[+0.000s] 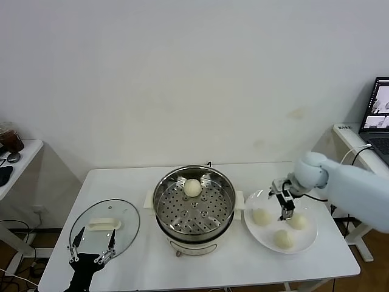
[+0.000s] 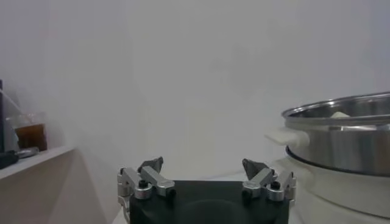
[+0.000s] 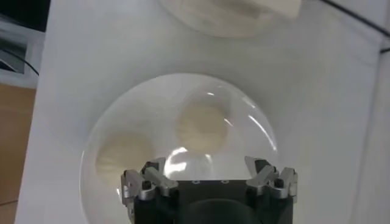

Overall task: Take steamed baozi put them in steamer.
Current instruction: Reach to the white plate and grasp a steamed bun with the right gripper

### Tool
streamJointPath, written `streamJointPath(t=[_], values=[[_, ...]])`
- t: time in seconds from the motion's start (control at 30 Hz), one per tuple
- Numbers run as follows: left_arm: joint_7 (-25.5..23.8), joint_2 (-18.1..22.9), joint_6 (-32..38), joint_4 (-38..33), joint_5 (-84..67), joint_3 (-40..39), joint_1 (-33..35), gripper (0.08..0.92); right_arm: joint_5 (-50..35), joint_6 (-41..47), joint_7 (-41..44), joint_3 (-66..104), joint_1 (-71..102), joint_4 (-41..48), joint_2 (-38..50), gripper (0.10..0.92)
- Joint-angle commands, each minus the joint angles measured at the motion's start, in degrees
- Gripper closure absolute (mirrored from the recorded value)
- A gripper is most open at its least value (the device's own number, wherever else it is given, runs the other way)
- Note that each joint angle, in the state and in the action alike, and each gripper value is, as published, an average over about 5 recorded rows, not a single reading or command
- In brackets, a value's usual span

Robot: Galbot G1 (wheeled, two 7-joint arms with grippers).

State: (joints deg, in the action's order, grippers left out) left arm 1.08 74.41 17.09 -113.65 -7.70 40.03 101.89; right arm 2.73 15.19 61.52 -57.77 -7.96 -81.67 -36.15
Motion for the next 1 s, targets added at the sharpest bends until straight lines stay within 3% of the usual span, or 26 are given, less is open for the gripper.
streamJointPath(t=[0.03,0.47,1.0], values=[[0.0,0.0,-0.1,0.1,0.0,0.1,0.0,0.177,3.7,0.3,-0.5,6.0,9.2,4.9,-4.0,0.203],[0.2,-0.1,0.0,0.2,-0.1,0.6,-0.2,0.177,4.3,-0.2,-1.4,6.9,10.0,9.7,-8.0,0.212],[0.3,0.2,0.1,0.0,-0.1,0.6,0.0,0.177,3.9,0.3,-1.2,7.3,8.9,9.4,-8.4,0.457]])
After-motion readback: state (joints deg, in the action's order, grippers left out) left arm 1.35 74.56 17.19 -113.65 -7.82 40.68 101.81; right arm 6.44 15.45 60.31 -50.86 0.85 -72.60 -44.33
